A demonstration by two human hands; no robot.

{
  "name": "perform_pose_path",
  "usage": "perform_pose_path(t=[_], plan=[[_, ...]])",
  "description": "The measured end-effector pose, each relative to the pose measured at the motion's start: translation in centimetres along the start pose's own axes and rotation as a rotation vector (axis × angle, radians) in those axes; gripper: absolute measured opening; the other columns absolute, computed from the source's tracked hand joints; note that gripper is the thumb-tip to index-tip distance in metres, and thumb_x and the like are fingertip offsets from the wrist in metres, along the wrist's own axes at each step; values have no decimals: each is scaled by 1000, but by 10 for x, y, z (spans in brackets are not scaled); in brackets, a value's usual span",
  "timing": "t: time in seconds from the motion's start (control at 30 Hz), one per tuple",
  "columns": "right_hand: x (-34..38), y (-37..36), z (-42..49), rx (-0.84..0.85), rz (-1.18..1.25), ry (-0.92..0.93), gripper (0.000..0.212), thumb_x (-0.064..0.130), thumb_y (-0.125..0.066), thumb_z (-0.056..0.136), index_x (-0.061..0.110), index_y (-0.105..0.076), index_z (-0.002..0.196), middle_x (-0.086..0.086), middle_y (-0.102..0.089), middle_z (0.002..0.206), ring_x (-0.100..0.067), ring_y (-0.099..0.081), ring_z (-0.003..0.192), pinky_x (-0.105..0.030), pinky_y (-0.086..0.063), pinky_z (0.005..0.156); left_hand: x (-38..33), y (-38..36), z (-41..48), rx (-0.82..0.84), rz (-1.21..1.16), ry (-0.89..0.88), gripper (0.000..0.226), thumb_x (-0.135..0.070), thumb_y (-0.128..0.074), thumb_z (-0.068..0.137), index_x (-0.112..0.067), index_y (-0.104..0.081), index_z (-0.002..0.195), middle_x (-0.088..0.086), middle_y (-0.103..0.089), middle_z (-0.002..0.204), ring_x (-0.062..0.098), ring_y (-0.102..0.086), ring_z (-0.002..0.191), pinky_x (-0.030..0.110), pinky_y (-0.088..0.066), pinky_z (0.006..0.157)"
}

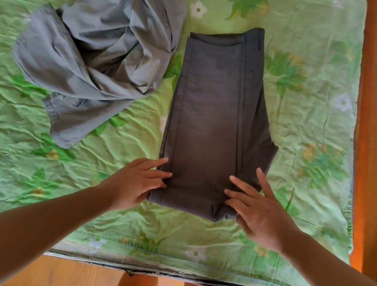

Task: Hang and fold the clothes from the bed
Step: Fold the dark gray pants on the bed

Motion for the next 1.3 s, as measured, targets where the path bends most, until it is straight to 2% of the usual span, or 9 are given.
perform_pose_path(t=[0.07, 0.13, 0.17, 0.23, 0.37, 0.53, 0.67, 0.83, 1.3], plan=[[-6, 18, 8, -89, 350, -125, 25, 34, -48, 94, 24, -69, 104, 20, -70, 102, 8, -60, 114, -40, -25, 122, 3, 11, -1, -44, -240, 167, 37, -14, -68, 87, -27, -66, 122, -13, -57, 138, 13, -42, 141, 33, -39, 106], [-23, 49, 29, -197, 733, -383, 23, 45, -48, 91, 27, -59, 82, 24, -58, 70, 12, -55, 69, -12, -42, 83, 5, 41, 8, -119, -568, 417, 23, -20, -63, 97, -34, -65, 115, -22, -64, 119, 6, -60, 117, 25, -44, 93], [-39, 61, 43, -245, 857, -506, 32, 52, -50, 87, 23, -53, 74, 19, -52, 62, 5, -48, 57, -15, -38, 64, 9, 57, 19, -161, -705, 497, 12, -24, -63, 98, -35, -66, 102, -27, -69, 99, -3, -64, 96, 24, -46, 81], [-71, 89, 76, -328, 1026, -658, 47, 63, -60, 81, 19, -53, 68, 13, -50, 64, -2, -45, 63, -32, -37, 62, 30, 90, 51, -264, -864, 590, 24, -35, -66, 92, -24, -59, 72, -21, -60, 62, -5, -52, 60, 29, -37, 63], [-129, 127, 139, -248, 1665, -708, 63, 71, -53, 80, 20, -74, 110, -3, -74, 117, -16, -70, 108, -38, -57, 88, 86, 139, 123, -493, -1342, 643, 29, -51, -63, 88, -23, -69, 97, 1, -66, 95, 19, -57, 85, 36, -42, 75], [-153, 77, 130, 165, 1494, -960, 45, 26, -75, 80, 6, -70, 121, -9, -76, 112, -20, -74, 100, -39, -53, 98, 92, 80, 135, -120, -1456, 763, 32, -32, -65, 94, -15, -68, 121, 7, -74, 116, 22, -70, 106, 35, -54, 93], [-149, 52, 120, 46, 1490, -995, 28, -5, -68, 85, 2, -71, 112, -15, -76, 108, -28, -75, 96, -45, -60, 89, 87, 41, 113, -260, -1470, 756, 32, 0, -62, 93, -7, -64, 124, 9, -73, 117, 21, -70, 107, 29, -56, 88], [-136, 48, 121, -81, 1667, -1021, 22, 1, -58, 95, 4, -68, 115, -14, -76, 104, -24, -76, 88, -37, -63, 72, 79, 44, 117, -446, -1520, 712, 24, -2, -58, 98, -14, -64, 118, 8, -73, 114, 25, -69, 109, 38, -55, 97], [-38, -4, 35, 208, 1746, -1224, 29, 9, -61, 97, 1, -63, 125, -20, -72, 117, -34, -70, 109, -51, -53, 100, 3, -17, 28, -113, -1438, 983, 22, -10, -56, 101, -10, -64, 122, 9, -74, 115, 29, -69, 111, 46, -54, 99]])
Point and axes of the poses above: each hand's wrist, its own z-axis towards the middle knuckle, its own y-axis out of the back of the hand, x = y × z, the point moved 4 cm from there along z, towards the middle knuckle
